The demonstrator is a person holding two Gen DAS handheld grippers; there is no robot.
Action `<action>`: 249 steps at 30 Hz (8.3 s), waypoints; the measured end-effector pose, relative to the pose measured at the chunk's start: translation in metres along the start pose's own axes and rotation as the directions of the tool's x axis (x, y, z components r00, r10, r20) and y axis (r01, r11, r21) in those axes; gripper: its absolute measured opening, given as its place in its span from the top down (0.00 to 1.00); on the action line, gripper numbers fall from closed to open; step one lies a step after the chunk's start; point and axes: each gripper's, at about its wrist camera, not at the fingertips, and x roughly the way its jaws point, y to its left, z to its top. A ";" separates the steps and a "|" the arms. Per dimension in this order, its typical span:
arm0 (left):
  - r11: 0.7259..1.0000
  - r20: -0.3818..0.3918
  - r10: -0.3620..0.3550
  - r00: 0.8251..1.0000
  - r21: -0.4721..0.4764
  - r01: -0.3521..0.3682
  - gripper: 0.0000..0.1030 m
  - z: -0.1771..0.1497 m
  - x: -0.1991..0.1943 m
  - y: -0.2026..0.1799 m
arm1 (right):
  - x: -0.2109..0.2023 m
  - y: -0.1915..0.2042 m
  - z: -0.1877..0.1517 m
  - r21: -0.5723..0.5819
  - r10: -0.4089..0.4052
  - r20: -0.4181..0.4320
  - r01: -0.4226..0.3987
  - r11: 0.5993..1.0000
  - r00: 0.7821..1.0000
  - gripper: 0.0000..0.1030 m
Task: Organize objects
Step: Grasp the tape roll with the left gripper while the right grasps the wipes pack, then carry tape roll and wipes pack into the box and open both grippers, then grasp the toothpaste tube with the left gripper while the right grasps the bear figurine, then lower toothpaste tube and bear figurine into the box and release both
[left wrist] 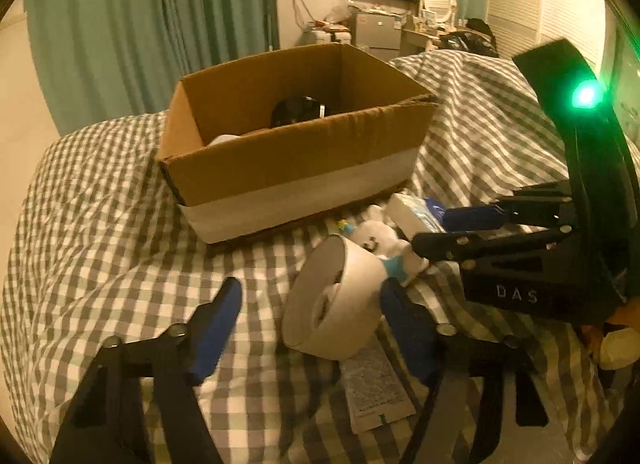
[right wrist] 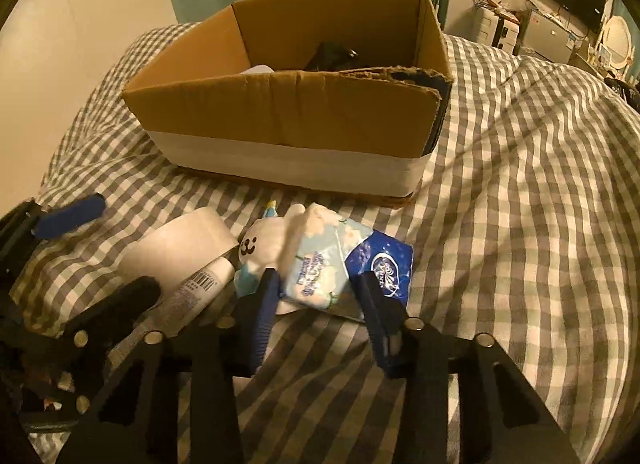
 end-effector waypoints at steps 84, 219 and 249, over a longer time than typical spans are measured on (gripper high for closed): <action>0.997 0.054 0.057 0.997 -0.052 -0.054 0.94 0.168 0.054 0.055 | -0.039 -0.011 0.163 -0.060 0.018 0.279 -0.001 0.998 0.960 0.84; 0.984 0.175 0.127 0.976 -0.150 -0.101 0.75 0.135 -0.070 0.074 | -0.134 0.048 0.119 -0.161 -0.082 0.318 0.139 0.977 0.945 0.51; 0.988 0.025 0.023 0.999 -0.154 -0.019 0.73 0.159 0.099 0.096 | 0.021 -0.025 0.181 -0.054 -0.095 0.185 0.106 0.993 0.978 0.51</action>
